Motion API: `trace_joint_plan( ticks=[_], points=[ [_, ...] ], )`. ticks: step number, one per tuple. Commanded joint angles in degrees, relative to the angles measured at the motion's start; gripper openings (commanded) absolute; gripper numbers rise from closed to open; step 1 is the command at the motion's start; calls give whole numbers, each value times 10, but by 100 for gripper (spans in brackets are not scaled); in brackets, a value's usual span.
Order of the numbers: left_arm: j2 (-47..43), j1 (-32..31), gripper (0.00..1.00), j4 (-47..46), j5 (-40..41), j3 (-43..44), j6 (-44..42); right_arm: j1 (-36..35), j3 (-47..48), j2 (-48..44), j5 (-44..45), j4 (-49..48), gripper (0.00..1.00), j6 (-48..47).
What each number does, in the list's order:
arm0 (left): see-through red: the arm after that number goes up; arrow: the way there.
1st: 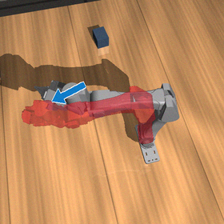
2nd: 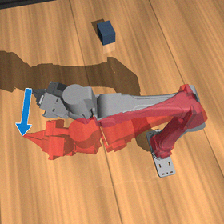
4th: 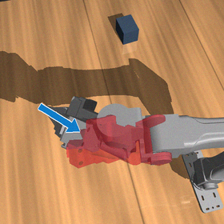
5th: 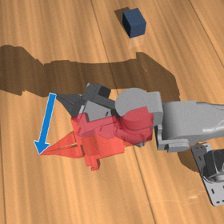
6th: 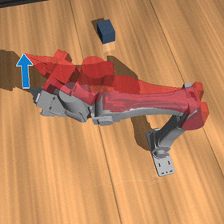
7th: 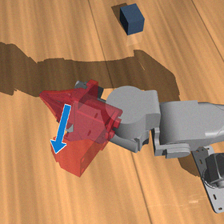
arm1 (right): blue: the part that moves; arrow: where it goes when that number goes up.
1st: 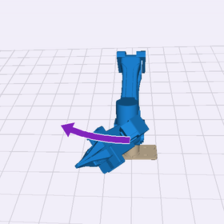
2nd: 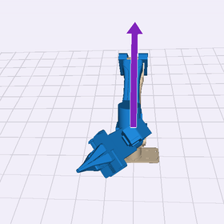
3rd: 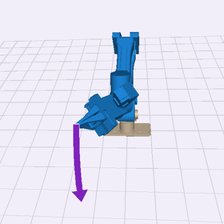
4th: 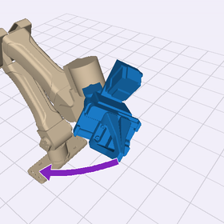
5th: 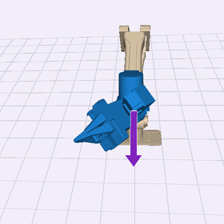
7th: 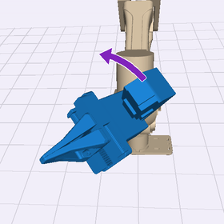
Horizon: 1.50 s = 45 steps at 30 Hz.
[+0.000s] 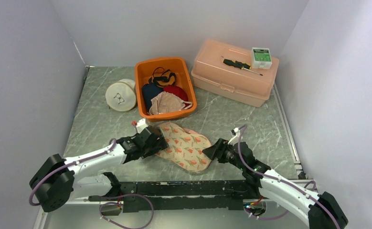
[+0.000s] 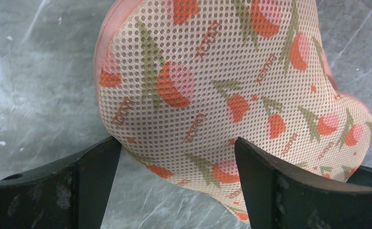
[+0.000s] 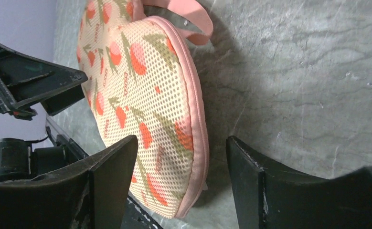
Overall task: Unzip the laundry bag and remove the bra
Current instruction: Unzip the laundry bag at the center of the board.
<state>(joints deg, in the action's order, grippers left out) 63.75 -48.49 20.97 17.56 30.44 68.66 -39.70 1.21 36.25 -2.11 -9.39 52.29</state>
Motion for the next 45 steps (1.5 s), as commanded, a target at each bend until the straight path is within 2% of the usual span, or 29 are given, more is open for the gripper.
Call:
trace_joint_plan(
  ticks=[1, 8, 16, 19, 22, 24, 26, 29, 33, 37, 41, 45],
  points=[
    [24, 22, 94, -51, -46, 28, -49, 30, 2, -6, -50, -5, 68, -26],
    [-18, 30, 94, -71, -95, -3, -43, 74, -11, 57, -179, -129, 52, -11],
    [-152, 30, 94, -73, -154, -56, 0, 87, -3, 67, -230, -167, 27, 46],
    [-200, 30, 94, -63, -174, -66, 21, 96, -3, 62, -246, -186, 21, 84],
    [-235, 25, 94, -65, -199, -84, 44, 100, -5, 61, -253, -205, 9, 126],
    [-252, 5, 94, -65, -189, -91, 54, 100, -9, 63, -255, -221, 0, 153],
    [-267, -14, 94, -40, -177, -81, 56, 101, -10, 61, -255, -227, 0, 177],
    [-289, -23, 94, 56, -127, -34, 38, 102, -4, 48, -263, -214, 0, 190],
    [-328, -22, 94, 203, -51, 39, 18, 106, 23, -8, -279, -146, 0, 180],
    [-367, -22, 94, 281, 3, 88, 7, 108, 72, -53, -294, -65, 0, 145],
    [-390, -22, 94, 269, -3, 101, -3, 109, 91, -72, -291, -51, 0, 150],
    [-381, -22, 94, 159, -81, 49, 21, 111, 62, -72, -262, -109, 0, 197]
  ],
)
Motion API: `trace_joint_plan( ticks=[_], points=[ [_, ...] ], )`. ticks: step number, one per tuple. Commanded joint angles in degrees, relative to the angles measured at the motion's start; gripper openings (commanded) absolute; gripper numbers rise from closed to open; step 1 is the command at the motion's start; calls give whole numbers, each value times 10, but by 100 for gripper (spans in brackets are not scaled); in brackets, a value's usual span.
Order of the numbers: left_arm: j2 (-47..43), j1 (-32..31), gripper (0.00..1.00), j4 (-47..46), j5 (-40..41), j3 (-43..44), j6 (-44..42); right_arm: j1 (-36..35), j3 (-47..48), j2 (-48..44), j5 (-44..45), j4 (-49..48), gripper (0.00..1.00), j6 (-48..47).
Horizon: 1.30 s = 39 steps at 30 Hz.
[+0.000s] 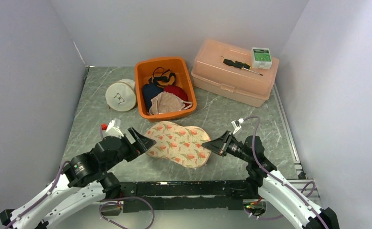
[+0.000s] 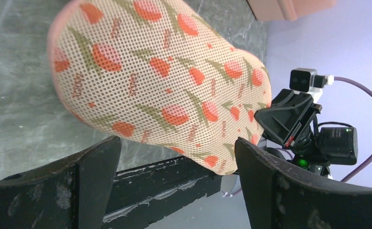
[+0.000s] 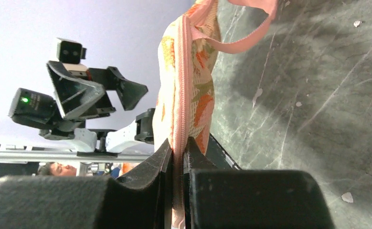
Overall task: Unzip the laundry bag and remove the bra
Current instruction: Unzip the laundry bag at the center of the board.
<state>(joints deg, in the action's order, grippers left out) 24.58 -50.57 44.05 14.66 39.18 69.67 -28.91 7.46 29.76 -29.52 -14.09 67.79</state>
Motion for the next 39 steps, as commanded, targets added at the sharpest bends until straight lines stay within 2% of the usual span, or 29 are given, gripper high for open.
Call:
trace_joint_plan(
  ticks=[1, 4, 6, 8, 11, 18, 21, 30, 39],
  points=[
    [19, -2, 94, -142, -82, -61, 20, 2, -12, -8, 23, -83, 0, 56],
    [69, -30, 94, -293, -122, -117, 67, 3, -42, -7, 55, -134, 0, 94],
    [111, -92, 94, -336, -51, -118, 88, 3, -52, -14, 75, -145, 0, 108],
    [145, -162, 94, -350, 34, -100, 94, 3, -52, -25, 97, -133, 0, 111],
    [191, -226, 94, -372, 119, -81, 112, 3, -55, -49, 127, -105, 0, 112],
    [247, -305, 94, -426, 257, -102, 187, 3, -71, -74, 160, -79, 0, 128],
    [259, -337, 94, -436, 312, -103, 194, 3, -73, -77, 158, -71, 0, 129],
    [303, -370, 94, -322, 401, -103, 324, 3, -97, -78, 160, -55, 0, 114],
    [326, -371, 94, -376, 410, -108, 269, 3, -115, -96, 158, -34, 0, 97]
  ],
)
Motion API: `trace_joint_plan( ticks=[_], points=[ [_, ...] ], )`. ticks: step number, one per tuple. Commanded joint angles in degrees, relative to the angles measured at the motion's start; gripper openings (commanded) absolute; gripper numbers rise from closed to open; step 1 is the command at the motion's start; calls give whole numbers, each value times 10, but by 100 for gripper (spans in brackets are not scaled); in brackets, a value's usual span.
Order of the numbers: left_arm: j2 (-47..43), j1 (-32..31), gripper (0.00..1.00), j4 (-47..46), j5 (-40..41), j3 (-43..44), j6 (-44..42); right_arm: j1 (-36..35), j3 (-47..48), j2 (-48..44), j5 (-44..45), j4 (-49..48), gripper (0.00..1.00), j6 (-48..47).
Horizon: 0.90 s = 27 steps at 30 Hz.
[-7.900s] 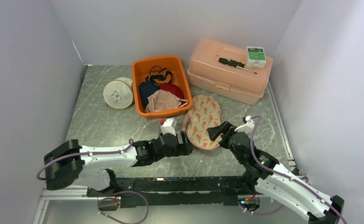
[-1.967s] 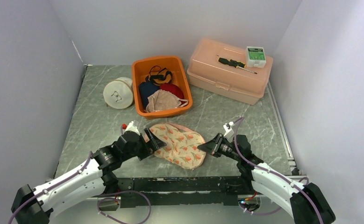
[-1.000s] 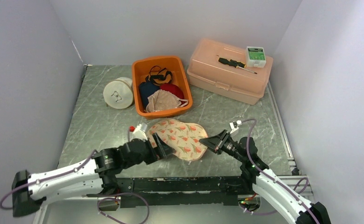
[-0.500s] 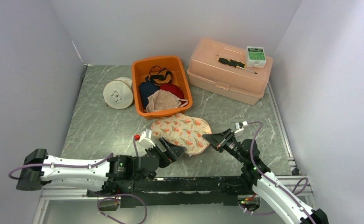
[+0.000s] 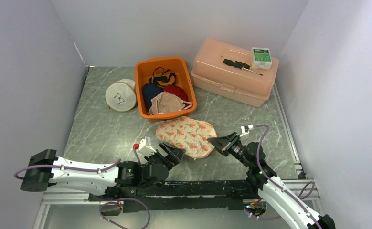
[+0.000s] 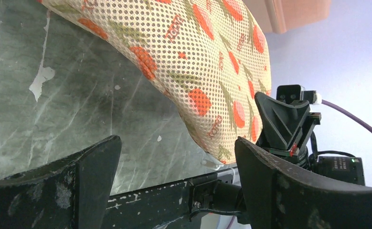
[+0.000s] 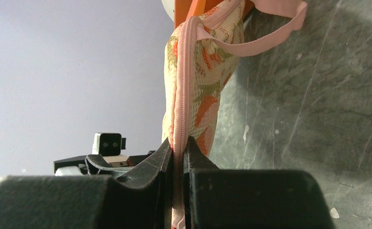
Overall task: Unzip the laundry bag and remove the bra
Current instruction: Unzip the laundry bag at the center of the board.
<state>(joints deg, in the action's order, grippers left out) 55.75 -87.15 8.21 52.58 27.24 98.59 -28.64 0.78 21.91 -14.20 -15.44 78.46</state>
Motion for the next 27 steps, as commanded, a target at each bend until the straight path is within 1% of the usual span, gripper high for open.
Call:
trace_joint_plan(
  ticks=[1, 4, 10, 16, 18, 24, 27],
  points=[
    [21, -4, 94, -9, 30, 19, -25, 1, -46, -20, 4, -13, 0, -13],
    [34, -4, 94, 2, 25, 31, -28, 1, -44, -31, 5, 7, 0, -22],
    [35, -3, 94, -48, 16, 3, -37, 1, -50, -41, 5, 18, 0, -31],
    [60, 0, 94, -78, -3, 7, -65, 1, -57, -31, -2, 11, 0, -39],
    [67, 9, 94, -108, -18, 0, -69, 1, -58, -29, -3, 9, 0, -37],
    [92, 65, 94, -201, -80, -21, -77, 0, -63, -26, -6, -6, 0, -29],
    [112, 90, 94, -220, -108, -16, -78, 1, -67, -32, -9, 2, 0, -28]
  ],
)
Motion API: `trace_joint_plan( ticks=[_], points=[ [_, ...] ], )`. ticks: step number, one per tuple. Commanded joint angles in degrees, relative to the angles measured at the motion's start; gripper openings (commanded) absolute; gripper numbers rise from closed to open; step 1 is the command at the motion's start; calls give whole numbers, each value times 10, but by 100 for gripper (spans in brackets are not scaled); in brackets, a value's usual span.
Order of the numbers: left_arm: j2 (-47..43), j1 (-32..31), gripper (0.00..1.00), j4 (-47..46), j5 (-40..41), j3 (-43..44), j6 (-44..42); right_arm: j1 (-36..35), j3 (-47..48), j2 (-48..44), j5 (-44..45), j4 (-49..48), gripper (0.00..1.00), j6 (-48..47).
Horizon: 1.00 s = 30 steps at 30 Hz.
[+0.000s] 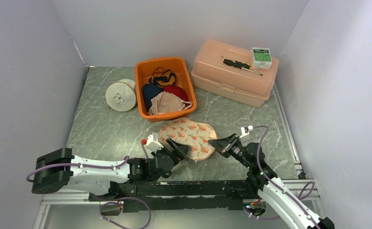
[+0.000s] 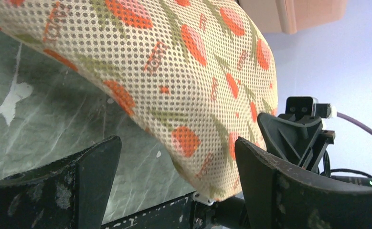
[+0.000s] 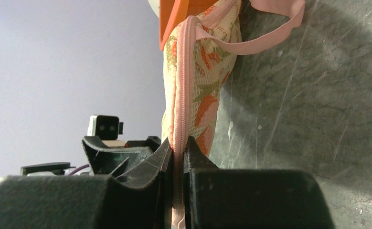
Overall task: Unzip the laundry bag and remove the bra
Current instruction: Unzip the laundry bag at the center of the board.
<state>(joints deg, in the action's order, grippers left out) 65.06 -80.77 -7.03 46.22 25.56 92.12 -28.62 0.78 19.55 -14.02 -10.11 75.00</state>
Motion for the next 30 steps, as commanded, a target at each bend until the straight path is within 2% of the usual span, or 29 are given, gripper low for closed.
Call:
trace_joint_plan(
  ticks=[1, 6, 10, 22, 24, 26, 28, 30],
  points=[
    [25, 35, 94, -74, -53, 1, -12, 1, -68, -13, -11, -47, 0, 6],
    [43, 64, 85, -102, -74, -9, 1, 0, -74, -39, -10, -22, 0, 5],
    [49, 78, 73, -111, -81, -16, 3, 1, -79, -48, -12, -12, 0, 2],
    [42, 85, 42, -66, -79, 2, -10, 1, -69, -17, -34, -7, 0, -24],
    [42, 85, 39, -60, -81, 5, -12, 0, -58, -11, -39, 6, 27, -45],
    [40, 85, 35, -47, -81, 11, -13, 0, -40, -8, -37, 37, 48, -70],
    [37, 85, 31, -20, -80, 22, -13, 0, -19, -12, -29, 77, 62, -100],
    [34, 85, 29, 4, -77, 32, -13, 1, 4, -17, -14, 121, 71, -132]
  ],
)
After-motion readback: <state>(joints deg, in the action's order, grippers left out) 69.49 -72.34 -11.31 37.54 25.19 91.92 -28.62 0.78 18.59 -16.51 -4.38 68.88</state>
